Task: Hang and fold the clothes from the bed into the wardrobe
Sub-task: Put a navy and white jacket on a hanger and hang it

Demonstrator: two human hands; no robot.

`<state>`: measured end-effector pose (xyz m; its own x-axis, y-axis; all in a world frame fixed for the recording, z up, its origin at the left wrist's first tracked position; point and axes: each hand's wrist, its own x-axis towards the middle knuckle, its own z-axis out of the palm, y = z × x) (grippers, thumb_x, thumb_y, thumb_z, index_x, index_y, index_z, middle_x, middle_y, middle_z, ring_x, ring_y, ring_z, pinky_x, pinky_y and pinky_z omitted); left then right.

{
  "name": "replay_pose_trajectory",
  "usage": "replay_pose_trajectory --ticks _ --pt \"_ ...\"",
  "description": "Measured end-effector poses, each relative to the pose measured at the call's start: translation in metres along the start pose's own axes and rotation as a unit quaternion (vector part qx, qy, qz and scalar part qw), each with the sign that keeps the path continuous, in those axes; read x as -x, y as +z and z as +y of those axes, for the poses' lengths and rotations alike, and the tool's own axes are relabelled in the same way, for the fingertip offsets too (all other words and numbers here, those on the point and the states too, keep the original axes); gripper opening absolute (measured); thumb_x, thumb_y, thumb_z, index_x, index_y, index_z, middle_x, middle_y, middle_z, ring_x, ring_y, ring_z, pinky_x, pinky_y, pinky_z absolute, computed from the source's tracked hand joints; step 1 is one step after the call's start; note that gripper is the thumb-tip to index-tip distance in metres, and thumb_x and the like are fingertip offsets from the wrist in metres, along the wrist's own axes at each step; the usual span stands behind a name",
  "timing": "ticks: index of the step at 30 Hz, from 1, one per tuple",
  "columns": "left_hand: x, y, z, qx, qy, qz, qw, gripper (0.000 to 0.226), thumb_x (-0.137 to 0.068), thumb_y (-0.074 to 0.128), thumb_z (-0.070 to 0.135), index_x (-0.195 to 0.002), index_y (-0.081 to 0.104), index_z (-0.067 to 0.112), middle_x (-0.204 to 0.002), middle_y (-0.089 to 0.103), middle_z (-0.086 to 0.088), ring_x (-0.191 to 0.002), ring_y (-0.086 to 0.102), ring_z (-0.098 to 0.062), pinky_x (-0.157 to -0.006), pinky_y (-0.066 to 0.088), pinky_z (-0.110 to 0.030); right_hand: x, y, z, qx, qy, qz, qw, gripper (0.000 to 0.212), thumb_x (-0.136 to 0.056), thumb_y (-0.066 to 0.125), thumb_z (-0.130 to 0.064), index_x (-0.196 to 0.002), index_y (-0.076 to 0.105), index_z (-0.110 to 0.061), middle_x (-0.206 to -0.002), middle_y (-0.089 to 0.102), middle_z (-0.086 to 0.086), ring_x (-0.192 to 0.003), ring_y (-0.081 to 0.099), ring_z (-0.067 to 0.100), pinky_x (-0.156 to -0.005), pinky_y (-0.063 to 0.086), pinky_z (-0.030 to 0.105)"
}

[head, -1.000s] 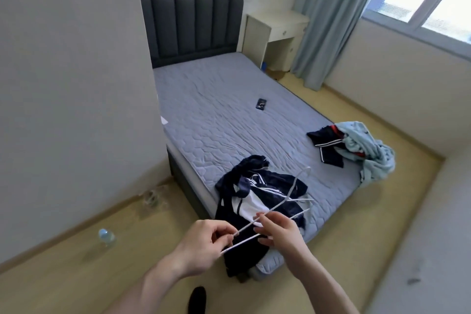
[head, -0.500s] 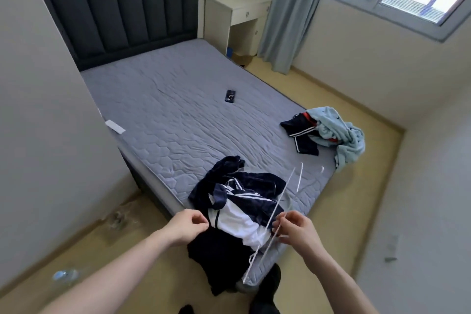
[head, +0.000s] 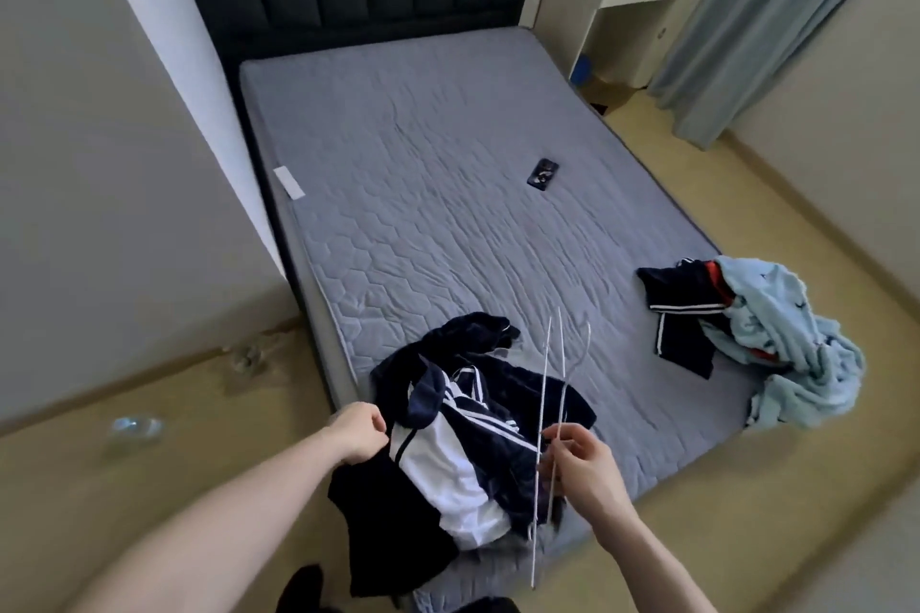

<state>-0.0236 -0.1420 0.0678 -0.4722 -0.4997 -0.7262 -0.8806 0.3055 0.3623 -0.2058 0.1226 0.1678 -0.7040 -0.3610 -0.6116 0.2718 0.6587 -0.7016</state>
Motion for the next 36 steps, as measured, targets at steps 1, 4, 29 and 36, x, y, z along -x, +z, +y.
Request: replay_pose_trajectory --ticks 1,4,29,36 --pt "-0.010 0.006 0.005 -0.002 -0.014 0.006 1.000 0.013 -0.087 0.070 0.028 -0.099 0.073 0.026 -0.117 0.071 0.000 -0.108 0.068 -0.020 -0.096 0.053 -0.031 -0.017 -0.004 -0.001 0.014 -0.004 -0.013 1.000 0.026 -0.103 0.048 -0.013 -0.096 0.071 -0.021 -0.073 0.071 0.003 -0.068 0.073 0.016 -0.061 0.057 0.034" --pt "-0.041 0.024 0.018 0.006 -0.037 0.016 0.999 0.014 -0.088 0.066 0.028 -0.102 0.066 0.028 -0.123 0.061 -0.001 -0.112 0.063 -0.022 -0.100 0.049 -0.031 -0.063 -0.009 -0.001 0.036 -0.015 -0.040 0.998 0.029 -0.104 0.044 -0.014 -0.095 0.071 -0.022 -0.069 0.067 0.000 -0.067 0.072 0.016 -0.066 0.061 0.042" --pt "-0.059 0.067 0.015 0.196 0.120 0.157 0.960 0.017 -0.075 0.080 0.024 -0.075 0.068 0.037 -0.081 0.070 0.022 -0.082 0.064 -0.002 -0.080 0.050 -0.028 -0.083 0.017 0.042 0.056 -0.025 0.007 0.998 0.026 -0.102 0.059 -0.014 -0.094 0.077 -0.030 -0.073 0.072 -0.006 -0.063 0.063 0.006 -0.062 0.045 0.019" --pt "0.081 -0.031 0.027 0.349 0.193 0.181 0.899 0.007 -0.077 0.076 0.030 -0.080 0.071 0.029 -0.080 0.073 0.008 -0.073 0.066 -0.005 -0.073 0.050 -0.017 -0.026 0.010 -0.019 0.106 -0.068 -0.057 0.990 0.022 -0.086 0.075 -0.014 -0.102 0.066 -0.027 -0.077 0.069 -0.004 -0.062 0.060 0.010 -0.057 0.049 0.022"
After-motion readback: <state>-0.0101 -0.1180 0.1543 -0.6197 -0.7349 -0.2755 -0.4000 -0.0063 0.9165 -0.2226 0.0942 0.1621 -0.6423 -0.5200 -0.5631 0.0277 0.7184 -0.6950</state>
